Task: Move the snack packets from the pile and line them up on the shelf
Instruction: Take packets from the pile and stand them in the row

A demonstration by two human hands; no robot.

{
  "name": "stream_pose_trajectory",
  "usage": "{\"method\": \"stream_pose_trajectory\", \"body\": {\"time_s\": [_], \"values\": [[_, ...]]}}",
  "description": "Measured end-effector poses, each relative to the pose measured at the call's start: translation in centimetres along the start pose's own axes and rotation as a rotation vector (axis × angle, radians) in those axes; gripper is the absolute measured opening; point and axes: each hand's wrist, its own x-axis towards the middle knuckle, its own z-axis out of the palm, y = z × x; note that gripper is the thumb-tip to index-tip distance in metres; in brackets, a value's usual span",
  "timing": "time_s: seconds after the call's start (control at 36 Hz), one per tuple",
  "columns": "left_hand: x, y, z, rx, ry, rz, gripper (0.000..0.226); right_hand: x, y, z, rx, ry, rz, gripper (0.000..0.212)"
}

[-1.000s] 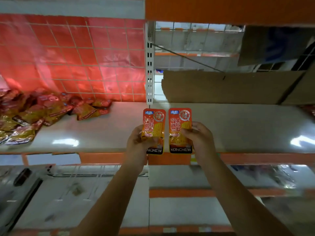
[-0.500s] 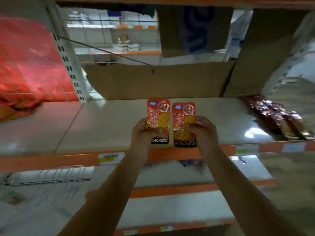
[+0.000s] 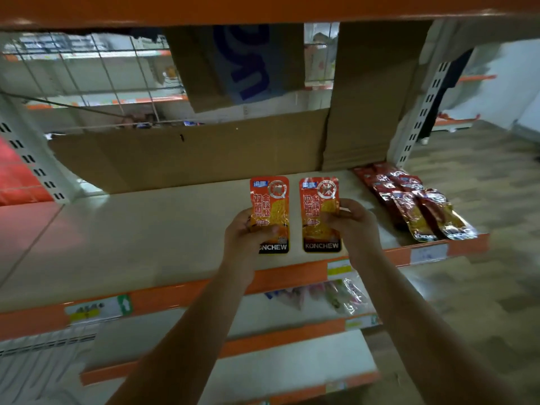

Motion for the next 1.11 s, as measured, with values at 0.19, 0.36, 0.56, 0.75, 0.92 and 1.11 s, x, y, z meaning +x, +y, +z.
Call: {"method": "stream_pose_trajectory", "body": {"time_s": [0.19, 0.36, 0.56, 0.75, 0.92, 1.11], "values": [[2.8, -2.2, 6.8, -0.018, 0.061, -0.02, 0.038, 6.5, 0.0, -6.1, -0.057, -0.052, 0.012, 0.021], [4.9, -3.8, 13.1, -0.022, 0.109, -0.026, 0.037, 13.0, 0.2, -10.8, -0.355, -0.105, -0.073, 0.022], [6.8, -5.2, 16.3, 0.033, 0.173, -0.064, 0.035, 19.5, -0.1, -10.8, -0.536, -0.183, -0.036, 0.056], [7.9, -5.3, 17.5, 0.017, 0.21, -0.057, 0.037, 21.9, 0.2, -9.4, -0.93, -0.313, -0.099, 0.042], [8.3, -5.2, 17.8, 0.006, 0.222, -0.04, 0.036, 22.3, -0.1, -8.0, -1.362, -0.379, -0.16, 0.02], [8.5, -5.4, 17.9, 0.01, 0.234, -0.056, 0.037, 22.7, 0.6, -7.6, -1.705, -0.422, -0.281, 0.033]]}}
